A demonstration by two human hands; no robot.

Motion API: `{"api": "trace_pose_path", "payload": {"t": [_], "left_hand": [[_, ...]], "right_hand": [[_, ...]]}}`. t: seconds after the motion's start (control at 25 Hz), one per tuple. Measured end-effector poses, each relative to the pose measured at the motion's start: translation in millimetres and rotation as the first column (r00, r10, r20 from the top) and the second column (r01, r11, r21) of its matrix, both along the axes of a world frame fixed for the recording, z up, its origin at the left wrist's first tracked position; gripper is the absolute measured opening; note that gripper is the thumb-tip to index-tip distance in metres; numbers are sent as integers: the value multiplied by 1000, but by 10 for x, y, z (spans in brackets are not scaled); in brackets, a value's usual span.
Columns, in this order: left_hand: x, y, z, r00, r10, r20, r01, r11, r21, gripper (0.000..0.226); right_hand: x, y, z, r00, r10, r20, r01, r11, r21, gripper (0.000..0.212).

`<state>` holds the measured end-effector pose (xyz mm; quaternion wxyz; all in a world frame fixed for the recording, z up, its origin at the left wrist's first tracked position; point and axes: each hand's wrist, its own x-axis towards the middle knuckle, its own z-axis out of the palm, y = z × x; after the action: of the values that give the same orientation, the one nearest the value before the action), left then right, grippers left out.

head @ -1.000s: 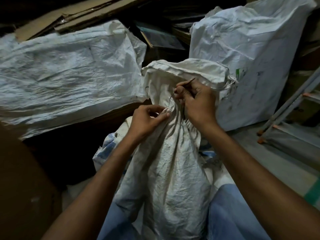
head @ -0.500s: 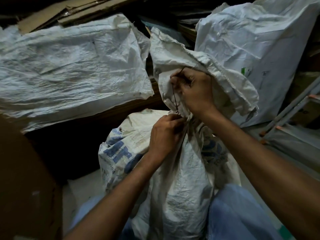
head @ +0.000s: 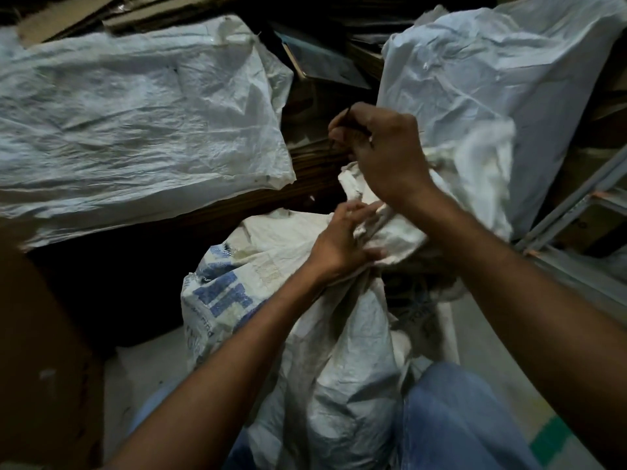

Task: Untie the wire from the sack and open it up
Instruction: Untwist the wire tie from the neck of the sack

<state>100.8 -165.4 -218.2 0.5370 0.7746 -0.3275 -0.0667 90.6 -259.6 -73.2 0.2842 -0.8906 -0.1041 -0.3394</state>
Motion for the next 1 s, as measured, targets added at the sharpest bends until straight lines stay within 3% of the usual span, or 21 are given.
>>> {"api": "trace_pose_path", "payload": {"t": [0.12,0.24,0.4,0.6,0.68,0.84,1.0], "left_hand": [[-86,4,-77,993,106,-49,-105,994,25,95],[-122,66,-9,977,206,-61,-205,978,30,66],[-113,211,138,942,146,-301,-198,969,-147,36],[32,405,327,771,164,-615,-473,794,-382,42],[58,489,377,757,221,-615,-524,767,-371,37],[16,641,706,664,197,-721,-566,763,-313,50],[-140,826,1191,627,232,-744,-594,760,-264,22]], "right_hand": [[102,-214,94,991,-115,-71,112,993,-41,9],[56,-393,-28,978,-160,-136,169,984,52,8],[-14,-486,-212,962,-162,-221,217,942,254,7],[71,-395,-153,984,-6,-177,91,875,475,9],[147,-311,-142,983,70,-167,28,852,522,7],[312,-34,24,944,215,-249,-16,787,617,13],[355,253,352,864,366,-345,31,646,763,11]]}}
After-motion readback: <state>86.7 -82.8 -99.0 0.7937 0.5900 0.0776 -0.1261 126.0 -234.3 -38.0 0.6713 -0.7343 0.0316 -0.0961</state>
